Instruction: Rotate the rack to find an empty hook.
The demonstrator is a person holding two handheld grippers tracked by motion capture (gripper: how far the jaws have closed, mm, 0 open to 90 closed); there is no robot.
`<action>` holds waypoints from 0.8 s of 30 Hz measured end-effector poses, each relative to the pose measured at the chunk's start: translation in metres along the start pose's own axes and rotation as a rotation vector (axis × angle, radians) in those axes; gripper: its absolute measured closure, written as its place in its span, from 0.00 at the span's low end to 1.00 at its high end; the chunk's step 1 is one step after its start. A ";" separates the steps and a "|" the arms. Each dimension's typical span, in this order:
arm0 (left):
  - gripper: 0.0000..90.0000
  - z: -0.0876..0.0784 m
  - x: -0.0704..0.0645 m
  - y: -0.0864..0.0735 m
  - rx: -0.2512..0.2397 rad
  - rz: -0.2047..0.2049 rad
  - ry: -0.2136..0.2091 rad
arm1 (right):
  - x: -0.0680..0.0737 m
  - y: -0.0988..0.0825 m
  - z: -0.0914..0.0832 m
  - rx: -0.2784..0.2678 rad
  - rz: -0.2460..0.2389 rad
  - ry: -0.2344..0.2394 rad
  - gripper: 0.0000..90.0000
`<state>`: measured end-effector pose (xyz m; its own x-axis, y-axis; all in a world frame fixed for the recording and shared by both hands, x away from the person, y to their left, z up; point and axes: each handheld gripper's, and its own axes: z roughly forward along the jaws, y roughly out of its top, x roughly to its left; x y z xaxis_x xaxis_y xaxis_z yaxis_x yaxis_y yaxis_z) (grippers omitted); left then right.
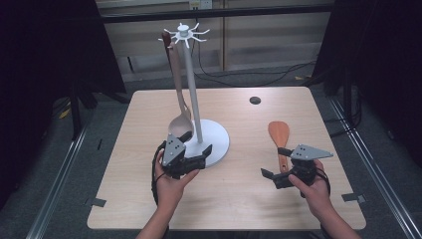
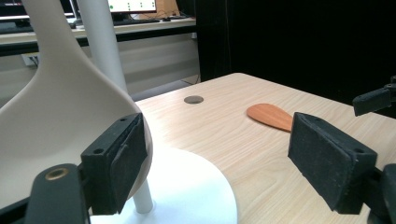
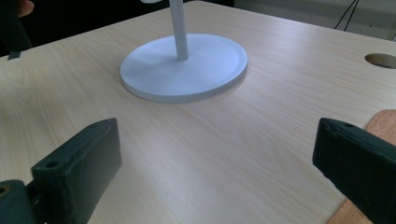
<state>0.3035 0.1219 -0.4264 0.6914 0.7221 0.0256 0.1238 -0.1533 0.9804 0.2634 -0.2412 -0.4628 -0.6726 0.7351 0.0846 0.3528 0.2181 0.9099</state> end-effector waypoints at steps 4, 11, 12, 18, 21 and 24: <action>0.21 -0.003 0.000 0.001 -0.002 -0.003 0.002 | -0.002 -0.001 0.001 0.008 0.004 -0.009 0.01; 0.20 -0.008 -0.004 0.004 0.001 0.000 -0.016 | -0.006 -0.005 0.001 0.027 0.009 -0.032 0.01; 0.19 -0.008 -0.004 0.004 0.001 0.000 -0.016 | -0.007 -0.005 0.001 0.031 0.009 -0.038 0.01; 0.18 -0.010 -0.008 0.003 0.010 -0.010 -0.040 | -0.009 -0.005 0.003 0.034 0.010 -0.049 0.01; 0.17 -0.010 -0.012 0.001 0.021 -0.006 -0.055 | -0.010 -0.005 0.004 0.037 0.011 -0.051 0.01; 0.17 -0.009 -0.014 0.000 0.028 -0.003 -0.067 | -0.012 -0.006 0.005 0.041 0.016 -0.058 0.01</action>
<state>0.2872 0.1177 -0.4253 0.7370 0.6758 0.0081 0.1453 -0.1701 0.9747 0.2723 -0.2479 -0.4709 -0.6281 0.7745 0.0743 0.3904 0.2311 0.8912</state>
